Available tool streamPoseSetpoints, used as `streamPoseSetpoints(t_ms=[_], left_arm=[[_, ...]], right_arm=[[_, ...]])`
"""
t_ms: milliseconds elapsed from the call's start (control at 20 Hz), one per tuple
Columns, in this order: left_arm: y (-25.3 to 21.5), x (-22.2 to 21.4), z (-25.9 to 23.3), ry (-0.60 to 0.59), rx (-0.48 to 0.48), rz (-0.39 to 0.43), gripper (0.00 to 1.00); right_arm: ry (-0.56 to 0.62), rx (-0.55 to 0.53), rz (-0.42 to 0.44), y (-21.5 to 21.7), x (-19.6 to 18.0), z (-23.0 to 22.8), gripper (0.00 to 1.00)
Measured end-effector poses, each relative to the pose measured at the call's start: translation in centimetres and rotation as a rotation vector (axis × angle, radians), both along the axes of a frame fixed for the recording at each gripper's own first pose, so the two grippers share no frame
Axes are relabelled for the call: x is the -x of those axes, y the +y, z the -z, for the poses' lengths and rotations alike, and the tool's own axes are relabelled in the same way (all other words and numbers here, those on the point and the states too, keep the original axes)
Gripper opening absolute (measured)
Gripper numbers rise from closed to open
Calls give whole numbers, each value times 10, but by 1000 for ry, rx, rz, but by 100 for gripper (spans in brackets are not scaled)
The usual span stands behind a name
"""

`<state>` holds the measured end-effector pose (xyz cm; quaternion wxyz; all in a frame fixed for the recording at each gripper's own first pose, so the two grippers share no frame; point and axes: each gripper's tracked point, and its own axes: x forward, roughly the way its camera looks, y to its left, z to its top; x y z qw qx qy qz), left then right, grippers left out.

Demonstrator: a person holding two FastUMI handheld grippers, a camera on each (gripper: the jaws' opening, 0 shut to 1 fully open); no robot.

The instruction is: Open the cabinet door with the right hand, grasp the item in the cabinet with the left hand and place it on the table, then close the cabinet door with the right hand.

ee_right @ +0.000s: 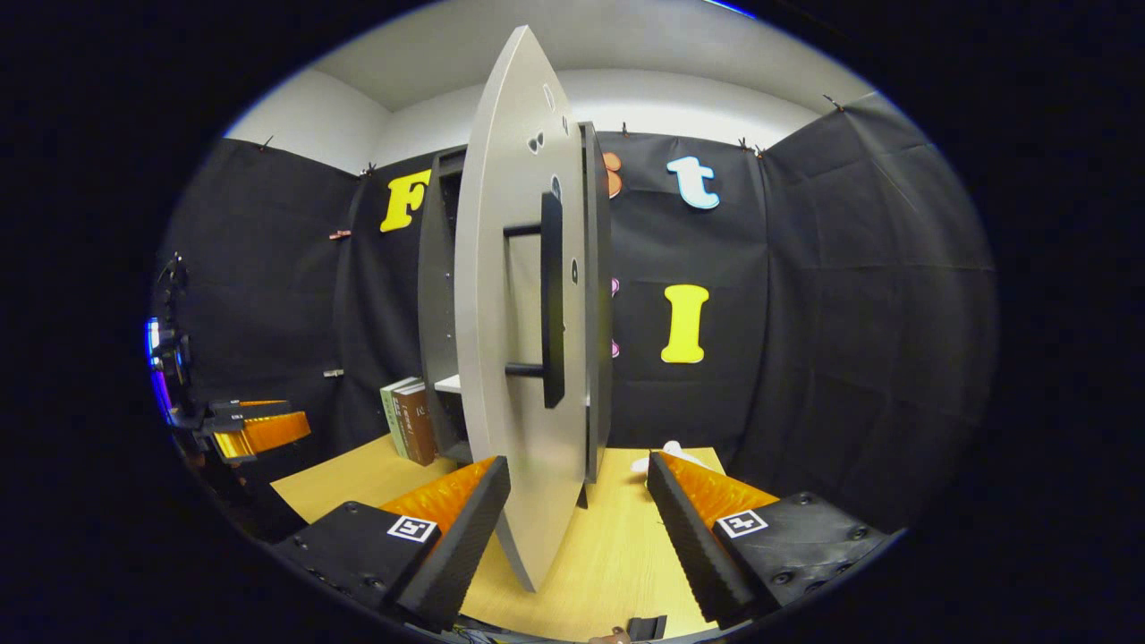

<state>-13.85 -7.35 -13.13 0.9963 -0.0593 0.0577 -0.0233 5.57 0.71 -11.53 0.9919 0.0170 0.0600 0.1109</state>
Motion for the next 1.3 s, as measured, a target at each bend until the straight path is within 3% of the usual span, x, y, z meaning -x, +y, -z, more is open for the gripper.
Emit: streamPoseSetpoints(t_ms=[200,300,400,650,800,1050,1300], left_arm=[[6,-3,-24,10,-1,-2,92],[16,-9,-21,34,-47,-46,95],[18,-19,-19,43,-35,-84,95],[30,-43,-24,26,36,-118,95],[58,-49,-26,31,15,-133,95],[101,-62,-37,57,-46,-74,95],[120,-73,-43,36,-33,-28,95]], right_arm=[[-37,-40,-45,6,-22,-16,97],[-32,-83,-100,18,-32,-19,98],[13,-108,-189,32,-34,-14,97],[60,-173,-355,99,-36,-10,97],[74,-225,-416,149,-50,-8,97],[-77,-165,-414,208,-63,-38,97],[-110,-64,-320,193,-48,-32,97]])
